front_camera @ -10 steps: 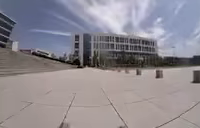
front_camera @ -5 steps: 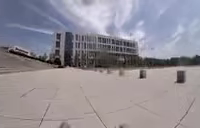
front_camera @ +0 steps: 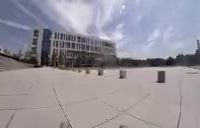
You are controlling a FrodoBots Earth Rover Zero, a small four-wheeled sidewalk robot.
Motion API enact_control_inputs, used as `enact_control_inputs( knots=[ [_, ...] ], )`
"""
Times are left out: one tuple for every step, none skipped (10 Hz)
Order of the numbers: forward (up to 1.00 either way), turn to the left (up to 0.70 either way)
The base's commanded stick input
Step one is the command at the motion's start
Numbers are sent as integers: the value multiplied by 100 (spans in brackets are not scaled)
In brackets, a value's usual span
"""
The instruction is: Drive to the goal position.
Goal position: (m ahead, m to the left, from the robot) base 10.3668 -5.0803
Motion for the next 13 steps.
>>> enact_control_inputs(
  knots=[
    [70,0],
    [70,0],
    [70,0],
    [70,0],
    [70,0],
    [70,0],
    [70,0],
    [70,-8],
    [70,-35],
    [70,-35],
    [70,-35],
    [70,-35],
    [70,-35]
  ],
)
